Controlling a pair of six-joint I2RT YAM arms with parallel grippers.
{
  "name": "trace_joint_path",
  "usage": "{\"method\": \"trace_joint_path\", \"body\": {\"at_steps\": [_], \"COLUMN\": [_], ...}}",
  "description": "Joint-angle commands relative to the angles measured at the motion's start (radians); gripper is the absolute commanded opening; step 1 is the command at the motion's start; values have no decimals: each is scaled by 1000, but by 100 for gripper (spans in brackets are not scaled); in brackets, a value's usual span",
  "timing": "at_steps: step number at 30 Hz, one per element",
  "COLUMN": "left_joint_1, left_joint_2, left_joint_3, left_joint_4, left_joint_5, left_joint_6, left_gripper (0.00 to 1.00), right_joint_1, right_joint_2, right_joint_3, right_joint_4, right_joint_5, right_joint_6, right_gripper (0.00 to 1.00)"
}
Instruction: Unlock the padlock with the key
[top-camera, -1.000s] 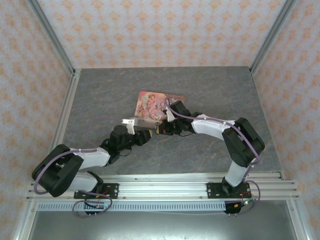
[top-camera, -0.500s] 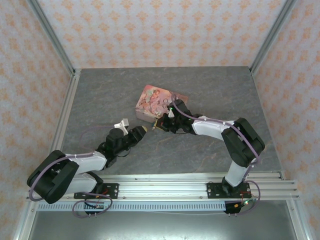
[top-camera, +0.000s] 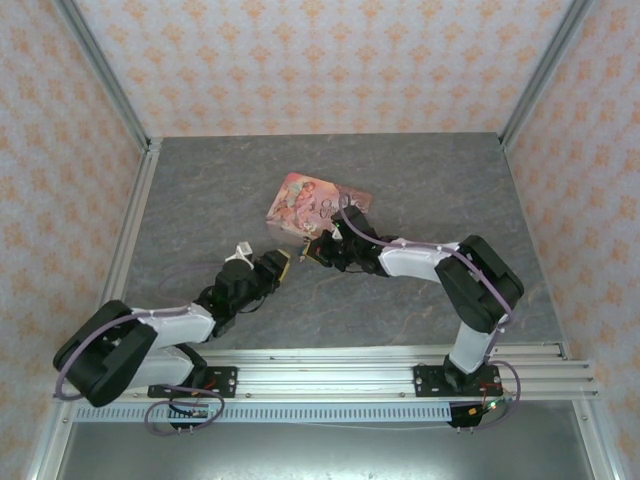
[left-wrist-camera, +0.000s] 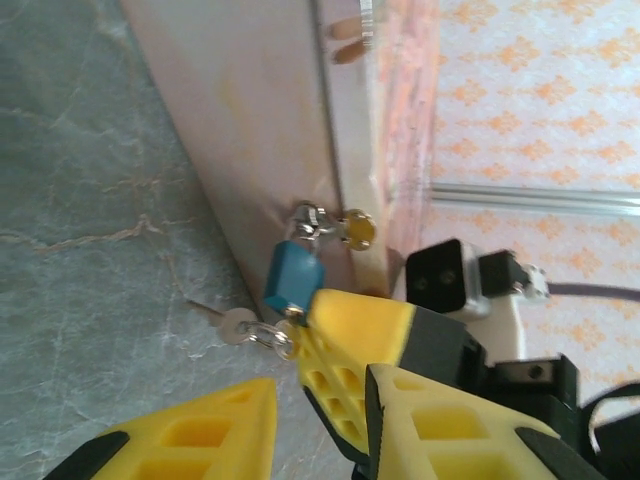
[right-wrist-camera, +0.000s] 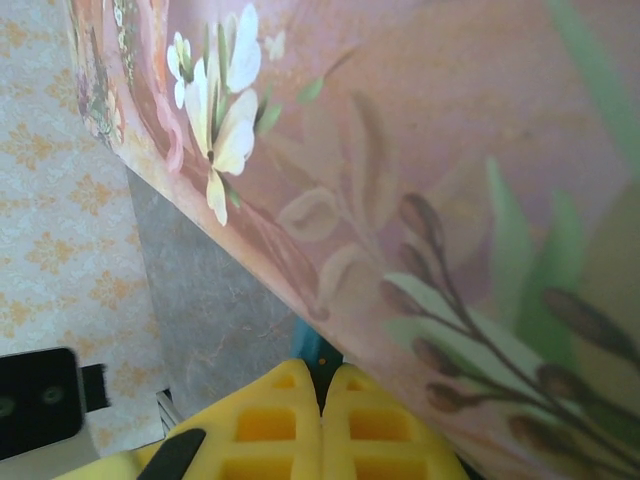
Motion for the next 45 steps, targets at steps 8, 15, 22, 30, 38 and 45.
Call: {"method": "trace_joint_path", "body": {"at_steps": [8,15,22,30,38,45], "left_joint_1": [-45,-52,-51,-52,-53,-53], "left_joint_2": [278,215,134,219,317,381], "left_joint_3": [37,14,17,32,55,74], "left_joint_4": [343,299,193,275,370,430], "left_joint_5": [-30,-99,-129,-99,-97,-91], "left_joint_6": [-138,-135,-109,-142,-178,-192], "left_gripper": [27,24,24,33,33,28], "right_joint_1": [22,33,38,37,39,39], "right_joint_2": [-15,-5,-1,5,6,11], "right_joint_3": [-56,-58,-63,-63,-60,-58], "right_joint_4": [91,108,143,155,155,156], "right_joint_5": [92,105,111,108,106,100], "right_joint_6": [106,119,142,154,157,161], "right_gripper": [0,0,0,0,0,0]}}
